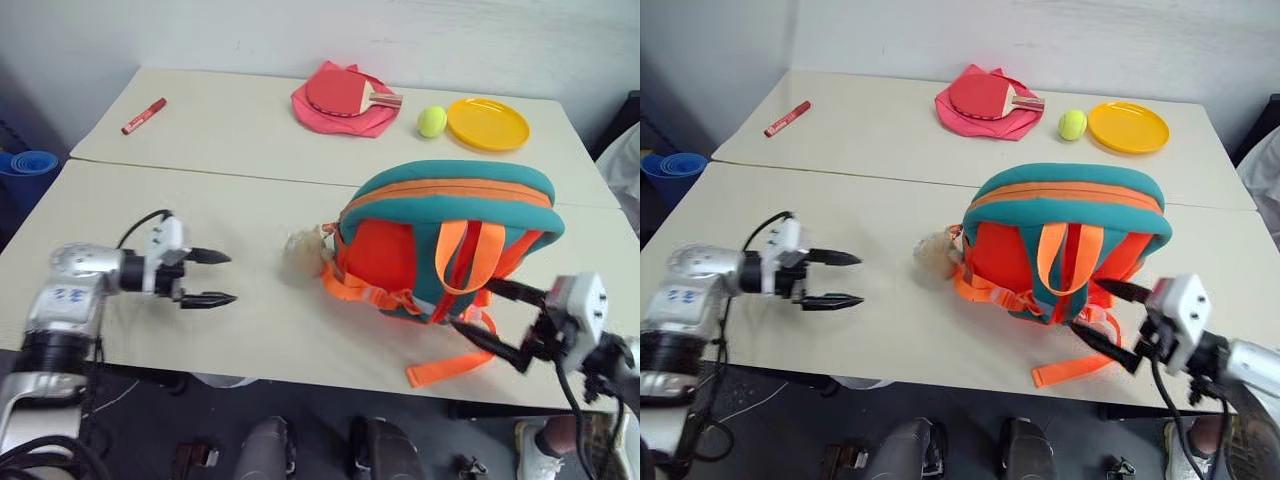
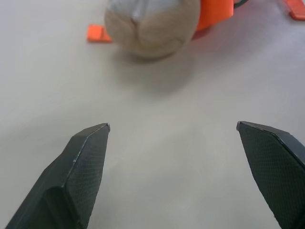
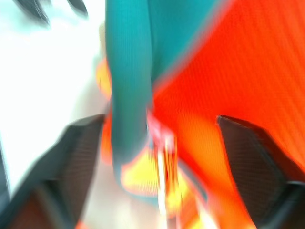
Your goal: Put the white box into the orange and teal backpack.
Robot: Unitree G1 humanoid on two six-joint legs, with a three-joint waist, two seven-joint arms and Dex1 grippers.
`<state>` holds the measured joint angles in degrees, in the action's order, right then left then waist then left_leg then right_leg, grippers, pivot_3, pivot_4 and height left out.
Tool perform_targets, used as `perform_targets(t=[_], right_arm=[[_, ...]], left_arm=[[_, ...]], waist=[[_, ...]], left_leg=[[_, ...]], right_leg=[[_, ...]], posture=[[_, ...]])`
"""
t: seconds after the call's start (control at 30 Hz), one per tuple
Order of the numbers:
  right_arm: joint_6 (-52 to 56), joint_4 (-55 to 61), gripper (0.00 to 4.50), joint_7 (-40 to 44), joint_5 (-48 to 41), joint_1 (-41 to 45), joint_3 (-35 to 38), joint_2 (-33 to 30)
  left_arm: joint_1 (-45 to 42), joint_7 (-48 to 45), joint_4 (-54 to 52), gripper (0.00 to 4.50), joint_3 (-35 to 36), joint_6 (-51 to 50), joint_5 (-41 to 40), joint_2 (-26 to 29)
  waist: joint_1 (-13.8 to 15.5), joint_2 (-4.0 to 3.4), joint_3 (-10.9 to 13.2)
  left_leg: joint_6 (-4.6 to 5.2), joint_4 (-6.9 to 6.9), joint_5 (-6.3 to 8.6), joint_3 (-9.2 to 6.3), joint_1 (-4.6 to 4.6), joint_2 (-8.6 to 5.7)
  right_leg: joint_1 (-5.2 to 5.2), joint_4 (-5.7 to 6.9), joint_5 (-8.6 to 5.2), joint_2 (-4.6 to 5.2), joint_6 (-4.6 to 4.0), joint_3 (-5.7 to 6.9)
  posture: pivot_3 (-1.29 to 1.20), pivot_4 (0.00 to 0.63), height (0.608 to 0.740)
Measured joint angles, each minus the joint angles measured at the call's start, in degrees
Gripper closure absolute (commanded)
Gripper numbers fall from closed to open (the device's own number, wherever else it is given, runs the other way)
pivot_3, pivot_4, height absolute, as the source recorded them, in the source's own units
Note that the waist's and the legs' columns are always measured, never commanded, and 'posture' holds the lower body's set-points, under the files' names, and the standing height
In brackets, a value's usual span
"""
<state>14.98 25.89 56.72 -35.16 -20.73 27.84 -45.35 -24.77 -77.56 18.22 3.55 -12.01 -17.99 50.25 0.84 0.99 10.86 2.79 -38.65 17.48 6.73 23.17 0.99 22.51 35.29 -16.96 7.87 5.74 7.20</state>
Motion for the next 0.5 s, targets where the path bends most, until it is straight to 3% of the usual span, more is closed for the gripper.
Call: perform_targets(t=[0.2,0.5], right_arm=[[-13.4,-13.7,0.04,6.0,6.4,-0.6,4.0,0.9],[-17.4,-18.9,0.04,6.8,9.0,6.0,1.8,0.8]], left_arm=[[15.2,2.8,-9.4,0.00,7.5,-0.2,-3.8,-0.4],[18.9,8.2,-15.6,0.00,9.6,2.2,-4.3,-2.4]], waist=[[-0.5,-0.02,0.0],[-0.8,-0.30,0.0]], left_leg=[[-0.24,0.00,0.15,0.07,-0.13,-0.05],[-0.25,0.62,-0.22,0.11,-0.41,-0.10]], right_leg=[[-0.02,-0.22,0.11,0.19,0.09,-0.13],[0.01,-0.17,-0.02,0.23,-0.16,-0.09]], posture=[[0.00,0.150,0.740],[0.00,0.150,0.740]])
